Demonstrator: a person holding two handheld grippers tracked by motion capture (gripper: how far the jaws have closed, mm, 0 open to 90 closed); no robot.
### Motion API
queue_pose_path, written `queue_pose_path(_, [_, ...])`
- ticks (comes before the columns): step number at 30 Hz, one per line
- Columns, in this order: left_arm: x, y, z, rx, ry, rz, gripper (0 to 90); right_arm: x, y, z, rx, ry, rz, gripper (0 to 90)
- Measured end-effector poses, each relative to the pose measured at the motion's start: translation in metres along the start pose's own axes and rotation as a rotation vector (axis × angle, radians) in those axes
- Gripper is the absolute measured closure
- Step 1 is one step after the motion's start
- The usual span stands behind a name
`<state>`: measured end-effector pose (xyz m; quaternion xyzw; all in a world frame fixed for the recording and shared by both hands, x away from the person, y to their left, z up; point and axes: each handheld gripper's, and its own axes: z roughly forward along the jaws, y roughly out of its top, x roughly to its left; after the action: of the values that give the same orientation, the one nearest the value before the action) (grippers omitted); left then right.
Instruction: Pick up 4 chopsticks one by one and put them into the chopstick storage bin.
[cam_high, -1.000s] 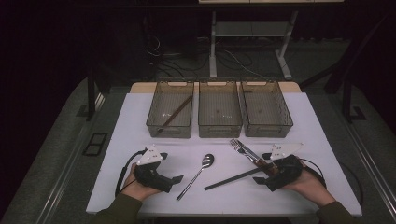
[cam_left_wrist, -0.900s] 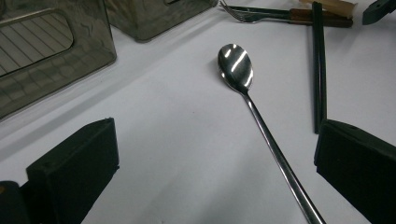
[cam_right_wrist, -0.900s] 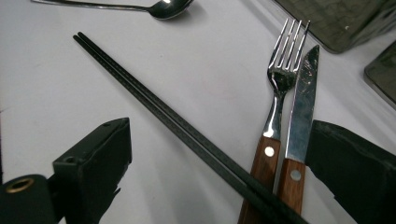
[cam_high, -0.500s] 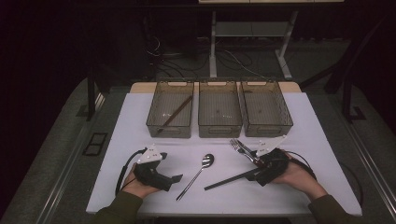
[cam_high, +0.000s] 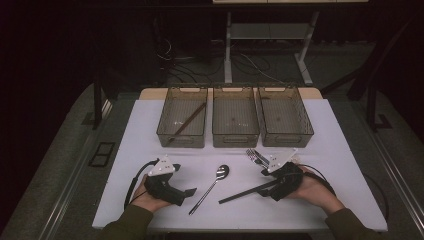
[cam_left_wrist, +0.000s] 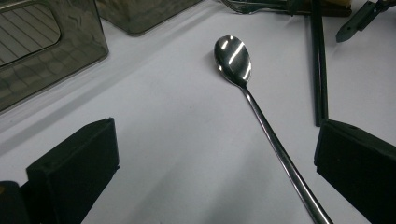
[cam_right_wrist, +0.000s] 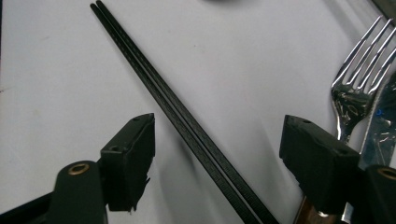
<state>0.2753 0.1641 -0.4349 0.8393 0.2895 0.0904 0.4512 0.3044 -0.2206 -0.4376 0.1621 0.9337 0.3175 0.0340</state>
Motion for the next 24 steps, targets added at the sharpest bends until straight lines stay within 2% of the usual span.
queue_pose_path(1, [-0.0001, 0.0000, 0.0000, 0.000, 0.000, 0.001, 0.0, -0.0010, -0.0005, 0.0011, -0.001, 0.003, -0.013, 29.0])
queue_pose_path(5, [-0.0001, 0.0001, -0.0003, 0.000, 0.000, 0.001, 0.0, 0.0019, 0.0002, 0.0019, 0.001, -0.001, 0.010, 31.1])
queue_pose_path(7, [-0.0002, 0.0001, -0.0003, -0.001, 0.000, 0.001, 0.0, 0.0003, -0.0001, 0.0013, 0.004, -0.013, -0.011, 32.6])
queue_pose_path(9, [-0.0002, 0.0001, -0.0002, -0.001, -0.001, 0.002, 0.0, 0.0004, 0.0002, 0.0004, 0.002, -0.018, -0.012, 33.9])
queue_pose_path(14, [-0.0004, -0.0002, 0.0005, -0.001, 0.000, -0.002, 0.0, -0.0003, 0.0002, 0.0005, -0.010, -0.010, -0.041, 39.1])
queue_pose_path(15, [-0.0004, -0.0001, 0.0005, -0.002, 0.000, -0.001, 0.0, 0.0023, 0.0007, 0.0004, -0.004, -0.006, -0.015, 40.3])
queue_pose_path(16, [-0.0005, -0.0002, 0.0005, -0.001, 0.000, -0.002, 0.0, 0.0026, 0.0008, 0.0006, -0.002, -0.007, -0.016, 41.4])
queue_pose_path(19, [-0.0008, -0.0001, 0.0007, 0.001, -0.001, -0.003, 0.0, 0.0025, 0.0007, 0.0015, 0.002, -0.003, -0.025, 44.8])
queue_pose_path(21, [-0.0009, -0.0002, 0.0008, 0.002, -0.001, -0.004, 0.0, 0.0013, 0.0002, 0.0022, 0.003, 0.002, -0.052, 47.8])
queue_pose_path(24, [-0.0009, -0.0002, 0.0009, 0.003, 0.000, -0.005, 0.0, 0.0022, 0.0003, 0.0026, 0.012, -0.003, -0.052, 52.1])
